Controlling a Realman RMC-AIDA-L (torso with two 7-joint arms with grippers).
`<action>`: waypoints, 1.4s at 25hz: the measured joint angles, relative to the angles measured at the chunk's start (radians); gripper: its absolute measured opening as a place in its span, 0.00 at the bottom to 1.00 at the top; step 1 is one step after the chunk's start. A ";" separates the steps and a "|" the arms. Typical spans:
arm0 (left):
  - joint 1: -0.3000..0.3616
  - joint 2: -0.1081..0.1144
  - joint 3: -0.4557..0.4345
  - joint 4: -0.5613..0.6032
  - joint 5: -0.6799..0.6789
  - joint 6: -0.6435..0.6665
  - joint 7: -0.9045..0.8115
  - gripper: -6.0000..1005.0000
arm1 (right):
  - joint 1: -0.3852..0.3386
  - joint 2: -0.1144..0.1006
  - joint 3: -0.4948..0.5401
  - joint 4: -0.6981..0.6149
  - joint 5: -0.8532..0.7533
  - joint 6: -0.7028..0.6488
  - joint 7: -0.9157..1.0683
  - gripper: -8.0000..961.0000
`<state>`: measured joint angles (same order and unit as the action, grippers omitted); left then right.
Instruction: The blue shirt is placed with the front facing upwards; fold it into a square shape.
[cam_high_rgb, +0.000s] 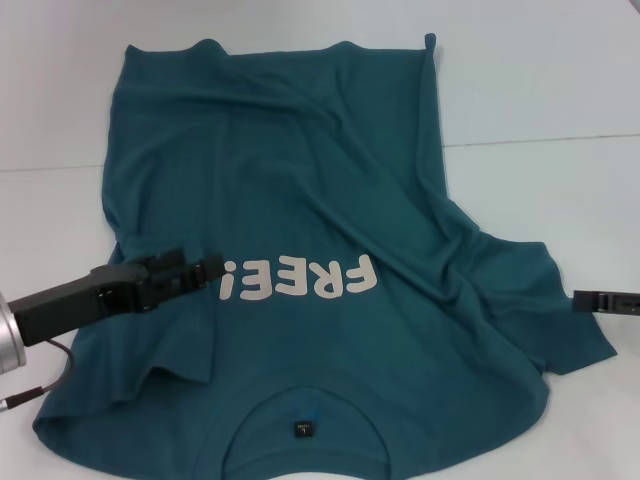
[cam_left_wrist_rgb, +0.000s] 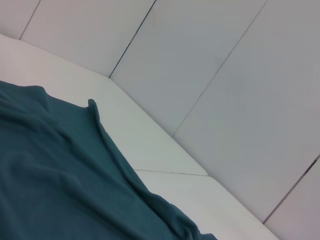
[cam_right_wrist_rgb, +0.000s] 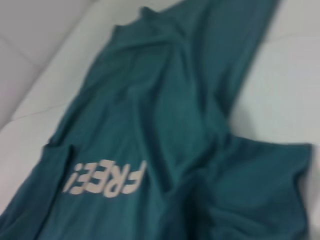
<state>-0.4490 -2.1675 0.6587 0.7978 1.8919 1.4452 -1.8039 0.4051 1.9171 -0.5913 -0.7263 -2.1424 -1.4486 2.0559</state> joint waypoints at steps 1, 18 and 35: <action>0.000 0.000 0.000 0.000 0.000 0.000 0.000 0.90 | 0.000 -0.003 0.004 0.000 -0.011 0.001 0.017 0.84; -0.007 0.002 0.001 -0.010 0.001 -0.014 0.000 0.90 | 0.006 0.024 -0.002 0.014 -0.056 0.131 0.058 0.83; -0.004 0.002 -0.001 -0.010 0.000 -0.028 0.000 0.90 | 0.042 0.063 -0.001 0.011 -0.088 0.187 0.040 0.83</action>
<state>-0.4528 -2.1660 0.6580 0.7881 1.8922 1.4168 -1.8039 0.4467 1.9804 -0.5923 -0.7151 -2.2302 -1.2615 2.0958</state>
